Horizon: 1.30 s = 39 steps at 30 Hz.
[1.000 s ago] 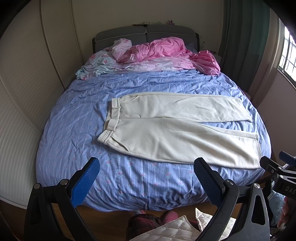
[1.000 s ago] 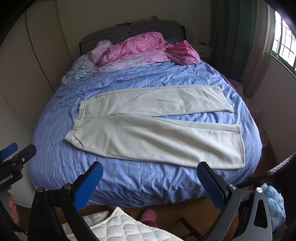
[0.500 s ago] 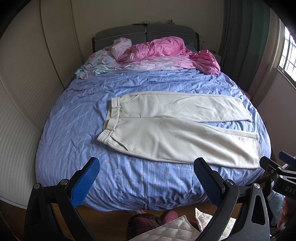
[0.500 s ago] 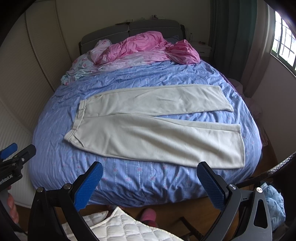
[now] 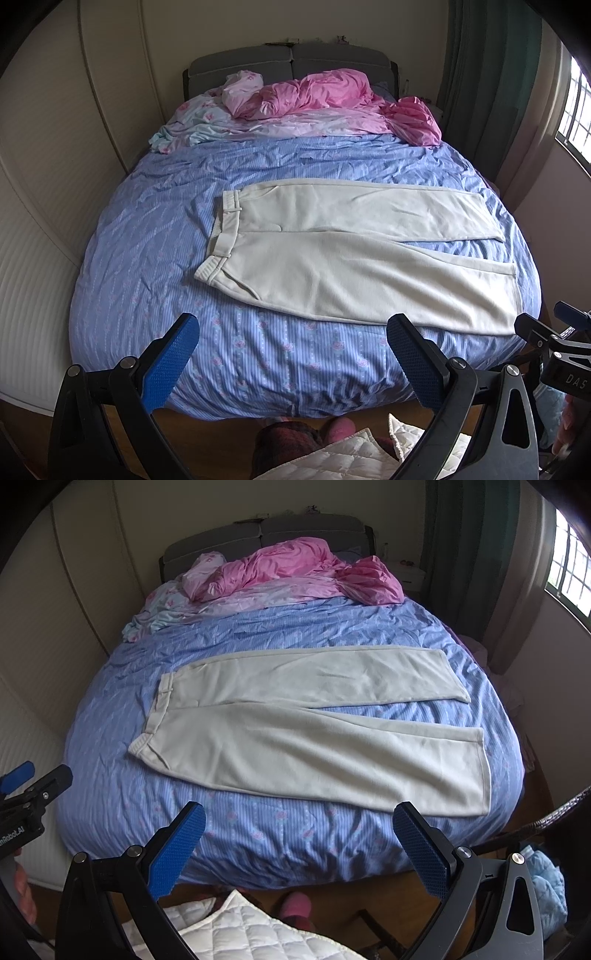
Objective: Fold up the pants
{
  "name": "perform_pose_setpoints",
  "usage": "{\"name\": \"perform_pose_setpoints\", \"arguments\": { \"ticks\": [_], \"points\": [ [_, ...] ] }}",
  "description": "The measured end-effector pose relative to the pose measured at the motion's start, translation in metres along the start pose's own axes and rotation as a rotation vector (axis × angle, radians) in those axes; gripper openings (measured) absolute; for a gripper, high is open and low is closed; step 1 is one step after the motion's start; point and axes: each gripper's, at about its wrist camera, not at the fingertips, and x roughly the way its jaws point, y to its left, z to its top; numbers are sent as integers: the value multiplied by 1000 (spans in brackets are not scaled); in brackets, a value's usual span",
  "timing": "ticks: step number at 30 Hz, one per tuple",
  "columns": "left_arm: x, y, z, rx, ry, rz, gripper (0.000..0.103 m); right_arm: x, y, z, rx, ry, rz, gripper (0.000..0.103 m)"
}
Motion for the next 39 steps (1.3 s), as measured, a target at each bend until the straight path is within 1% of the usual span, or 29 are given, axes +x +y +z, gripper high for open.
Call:
{"name": "perform_pose_setpoints", "arguments": {
  "ticks": [2,3,5,6,11,17,19,22,26,30,32,34,39],
  "points": [
    [3,0,1,0,4,-1,103,4,5,4,-2,8,-1,103],
    [5,2,2,0,7,-3,103,5,9,0,-6,18,-1,103],
    [13,6,6,1,16,-5,103,10,17,13,-11,35,-3,103],
    [16,9,8,1,22,-9,103,12,21,11,-14,42,-5,103],
    [37,31,22,-1,61,-32,103,25,38,25,-9,80,-19,103],
    [73,74,47,-11,118,-51,103,53,70,42,52,128,-47,103],
    [89,91,54,-11,145,-56,103,67,78,50,80,146,-54,103],
    [113,115,63,-10,192,-69,103,88,92,53,134,180,-52,103],
    [147,138,67,8,248,-77,102,117,111,48,193,237,-59,103],
    [181,155,61,8,316,-87,102,142,122,40,230,267,-71,103],
    [197,161,55,-10,352,-98,102,153,122,37,248,280,-78,103],
    [213,164,51,-39,377,-107,101,163,121,34,267,279,-60,103],
    [250,166,42,-133,389,-111,101,204,112,19,333,275,-32,103]
  ]
}}
